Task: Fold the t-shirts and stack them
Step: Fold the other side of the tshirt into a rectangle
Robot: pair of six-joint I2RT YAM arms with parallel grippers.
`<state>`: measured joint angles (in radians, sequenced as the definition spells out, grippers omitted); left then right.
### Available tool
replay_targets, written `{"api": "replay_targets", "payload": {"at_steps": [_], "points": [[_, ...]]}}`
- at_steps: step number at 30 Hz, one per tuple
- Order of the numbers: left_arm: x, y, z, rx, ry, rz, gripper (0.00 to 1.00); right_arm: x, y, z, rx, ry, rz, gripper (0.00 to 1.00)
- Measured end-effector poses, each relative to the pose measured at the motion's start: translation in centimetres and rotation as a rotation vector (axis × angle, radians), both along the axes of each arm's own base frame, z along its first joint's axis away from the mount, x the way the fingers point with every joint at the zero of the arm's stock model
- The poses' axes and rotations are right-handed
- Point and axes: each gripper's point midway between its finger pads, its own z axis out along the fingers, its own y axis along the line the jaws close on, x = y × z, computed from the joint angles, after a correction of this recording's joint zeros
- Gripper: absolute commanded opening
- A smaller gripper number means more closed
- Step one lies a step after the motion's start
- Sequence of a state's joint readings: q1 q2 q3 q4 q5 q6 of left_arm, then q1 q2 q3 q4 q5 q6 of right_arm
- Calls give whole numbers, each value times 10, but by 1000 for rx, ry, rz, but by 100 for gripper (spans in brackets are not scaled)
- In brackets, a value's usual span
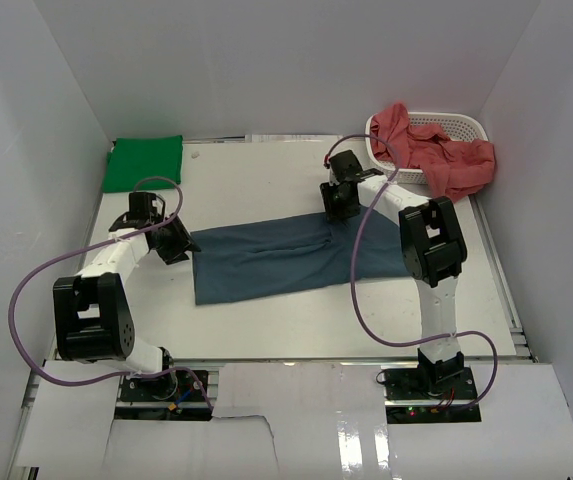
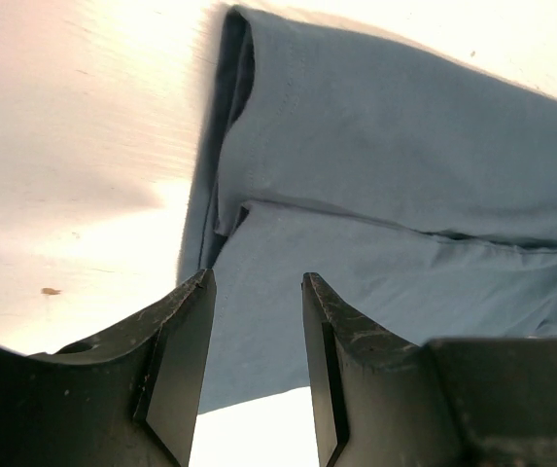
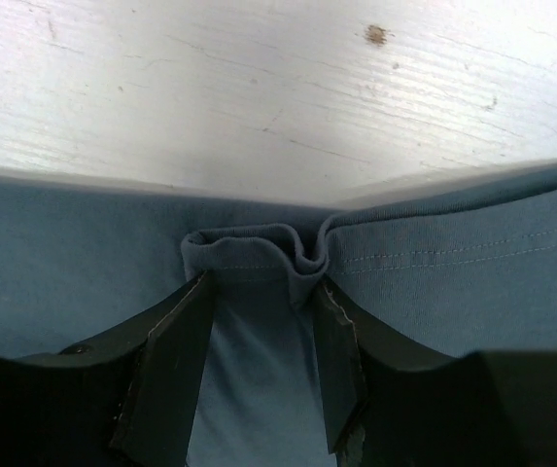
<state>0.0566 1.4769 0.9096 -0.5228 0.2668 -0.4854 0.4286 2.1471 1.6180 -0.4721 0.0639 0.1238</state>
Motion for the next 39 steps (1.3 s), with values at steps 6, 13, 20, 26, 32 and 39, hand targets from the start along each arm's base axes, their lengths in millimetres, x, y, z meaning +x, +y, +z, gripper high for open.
{"api": "replay_targets", "payload": {"at_steps": [6,13,20,26,32,39], "points": [[0,5,0,2,0,5,52,0,4,1,-10,-10,5,51],[1,4,2,-1,-3,-1,52,-2,4,8,-10,-1,7,51],[12,5,6,7,-18,-18,52,-9,1,57,14,-52,7,52],[27,2,3,19,-5,-53,52,-36,-17,104,24,-120,-29,53],[48,-43,-13,61,25,-188,51,-82,-56,70,-33,-6,-124,53],[55,-71,-32,107,74,-276,51,-138,-103,12,-93,212,-232,54]]}}
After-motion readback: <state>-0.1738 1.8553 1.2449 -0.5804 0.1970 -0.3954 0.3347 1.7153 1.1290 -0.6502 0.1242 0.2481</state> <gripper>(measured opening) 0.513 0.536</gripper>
